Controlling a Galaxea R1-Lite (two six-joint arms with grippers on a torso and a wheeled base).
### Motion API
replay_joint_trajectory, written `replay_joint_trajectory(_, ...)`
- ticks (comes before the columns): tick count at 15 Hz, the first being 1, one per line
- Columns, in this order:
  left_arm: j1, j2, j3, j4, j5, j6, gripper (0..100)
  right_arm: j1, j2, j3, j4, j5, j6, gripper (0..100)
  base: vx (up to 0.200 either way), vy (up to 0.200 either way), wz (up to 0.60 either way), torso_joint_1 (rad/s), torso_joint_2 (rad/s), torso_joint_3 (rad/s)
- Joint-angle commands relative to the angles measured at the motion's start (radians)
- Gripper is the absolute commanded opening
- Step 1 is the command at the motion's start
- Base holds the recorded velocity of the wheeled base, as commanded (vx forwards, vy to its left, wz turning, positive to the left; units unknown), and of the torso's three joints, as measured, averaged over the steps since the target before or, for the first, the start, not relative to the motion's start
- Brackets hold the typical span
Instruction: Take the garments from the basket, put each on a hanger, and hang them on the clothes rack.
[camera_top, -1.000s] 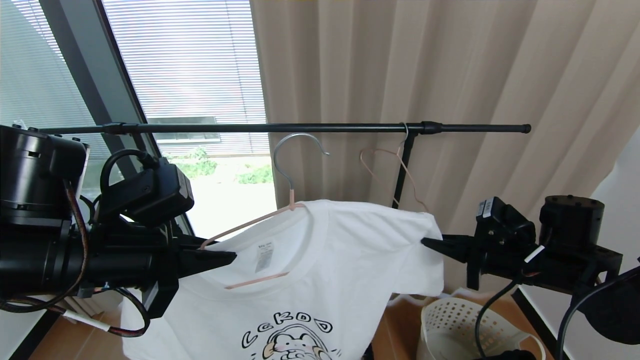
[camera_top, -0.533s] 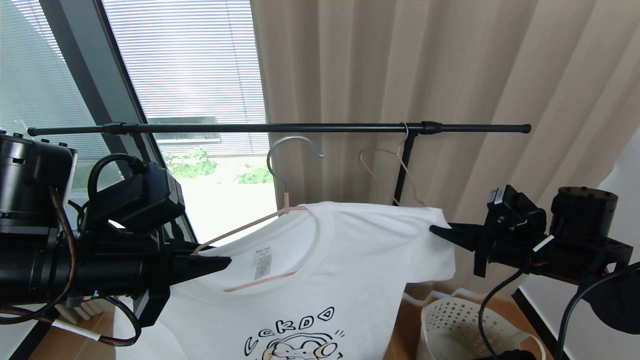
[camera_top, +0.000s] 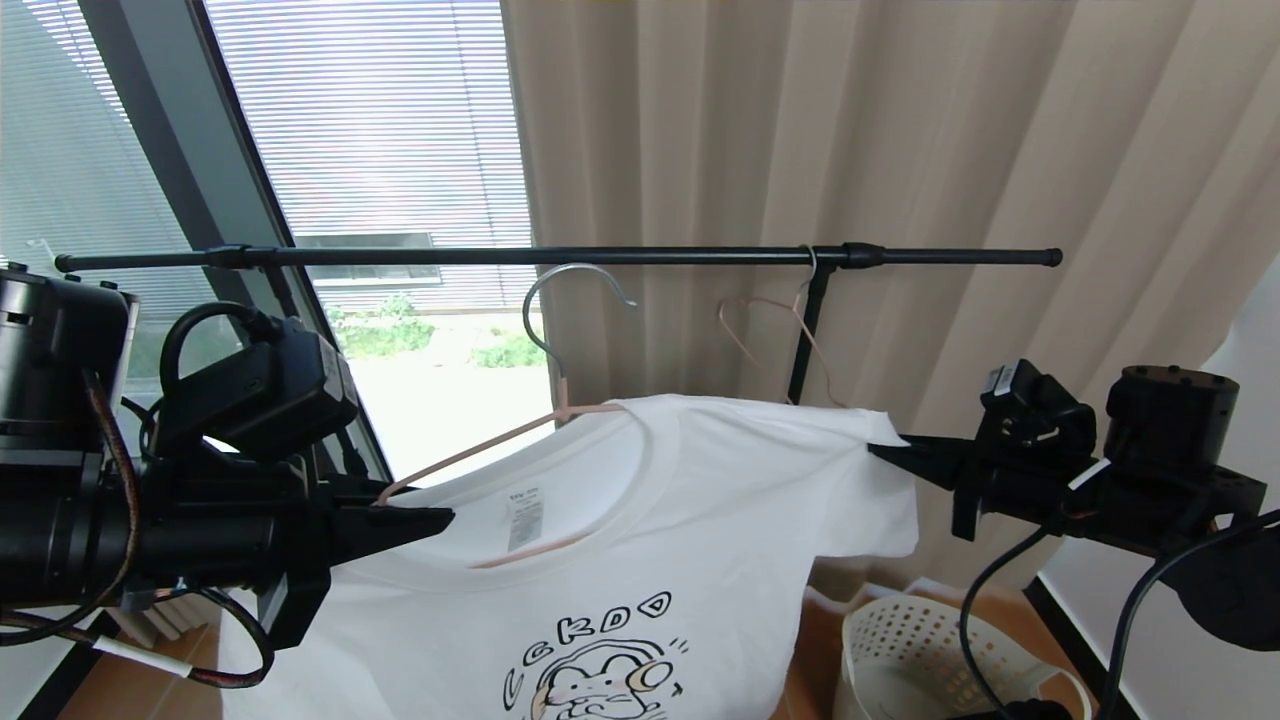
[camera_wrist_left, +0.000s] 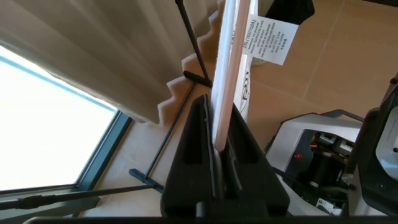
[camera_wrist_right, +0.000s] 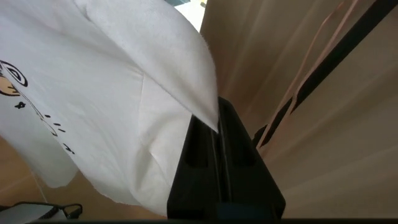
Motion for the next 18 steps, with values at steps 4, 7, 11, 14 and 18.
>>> replay_joint_trajectory(4,0.005,-0.008,0.0,0.0,-0.001,0.0,0,-0.014,0.03,-0.017,0.001,0.0,0.001,0,0.0,0.0,0.0,0.0,0.0,0.0)
replay_joint_trajectory(7,0.016,-0.011,0.0,0.0,-0.001,0.0,0,-0.02,0.04,-0.026,0.001,0.0,0.011,0,0.0,0.0,0.0,0.0,0.0,0.0)
replay_joint_trajectory(11,0.019,-0.017,-0.002,0.0,-0.001,-0.001,0,-0.021,0.058,-0.026,-0.001,-0.001,0.011,0,0.0,0.0,0.0,0.0,0.0,0.0)
replay_joint_trajectory(14,0.028,-0.017,0.0,0.0,-0.001,-0.001,0,-0.024,0.078,-0.037,-0.001,-0.001,0.011,0,0.0,0.0,0.0,0.0,0.0,0.0)
replay_joint_trajectory(18,0.036,-0.021,-0.002,-0.002,-0.001,-0.014,0,-0.029,0.098,-0.045,-0.002,-0.001,0.011,0,0.0,0.0,0.0,0.0,0.0,0.0)
